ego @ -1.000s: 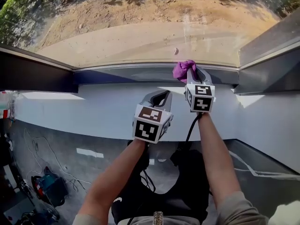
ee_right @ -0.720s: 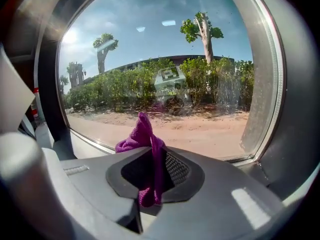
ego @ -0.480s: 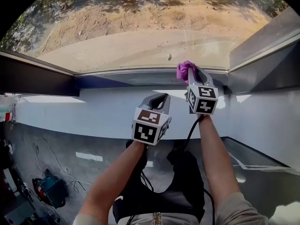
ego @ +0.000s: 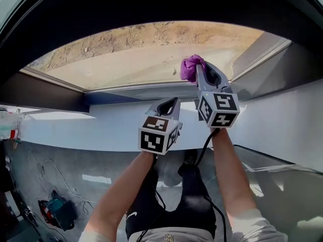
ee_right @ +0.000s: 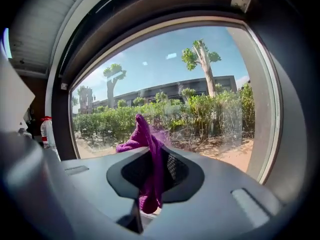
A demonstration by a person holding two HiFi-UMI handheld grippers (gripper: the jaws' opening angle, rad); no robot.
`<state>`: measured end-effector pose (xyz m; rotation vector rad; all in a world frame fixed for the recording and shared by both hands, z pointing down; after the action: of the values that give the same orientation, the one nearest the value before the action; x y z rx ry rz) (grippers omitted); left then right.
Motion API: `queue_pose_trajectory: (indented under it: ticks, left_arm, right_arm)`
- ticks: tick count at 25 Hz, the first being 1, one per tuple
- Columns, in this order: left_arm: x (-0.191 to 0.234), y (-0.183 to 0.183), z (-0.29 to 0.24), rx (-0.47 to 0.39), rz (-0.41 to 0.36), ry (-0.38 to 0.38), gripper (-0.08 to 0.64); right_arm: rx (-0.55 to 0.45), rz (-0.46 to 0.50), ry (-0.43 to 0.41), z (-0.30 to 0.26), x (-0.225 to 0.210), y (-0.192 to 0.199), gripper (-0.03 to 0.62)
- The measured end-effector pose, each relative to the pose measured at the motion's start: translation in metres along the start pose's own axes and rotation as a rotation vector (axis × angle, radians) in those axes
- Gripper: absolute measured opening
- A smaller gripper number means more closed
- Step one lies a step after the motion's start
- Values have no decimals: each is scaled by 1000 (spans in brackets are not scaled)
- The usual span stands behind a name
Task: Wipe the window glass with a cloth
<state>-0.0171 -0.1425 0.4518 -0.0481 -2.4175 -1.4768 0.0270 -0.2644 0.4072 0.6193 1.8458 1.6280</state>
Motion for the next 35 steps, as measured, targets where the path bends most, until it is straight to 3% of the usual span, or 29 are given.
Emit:
queue_pose_trajectory:
  ticks: [9, 18, 22, 28, 35]
  left_arm:
    - [-34, -45, 5, -20, -46, 37, 0]
    - [-49, -82, 8, -34, -98, 56, 0]
    - [-56, -92, 7, -41, -114, 64, 0]
    - [-56, -81, 6, -13, -114, 63, 0]
    - [-55, -58, -2, 36, -110, 68, 0]
  right_arm:
    - [-205, 29, -57, 17, 13, -155, 69]
    - [-322, -4, -74, 26, 15, -222, 71]
    - [-338, -13, -82, 28, 8, -228, 72]
    - [-365, -15, -22, 39, -21, -228, 72]
    - [-342, -90, 45, 40, -43, -183, 72]
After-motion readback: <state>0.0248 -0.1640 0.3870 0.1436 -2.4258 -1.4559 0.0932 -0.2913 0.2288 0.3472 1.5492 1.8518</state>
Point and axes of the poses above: the fingertips, and each gripper's own axes: z backward along the fingers, x to its left, y out of its underside, the point moved 2 cm from there along z, backward along the fingers, and after that the axes turned 9 degrees about -x, right-handed, at the moved point
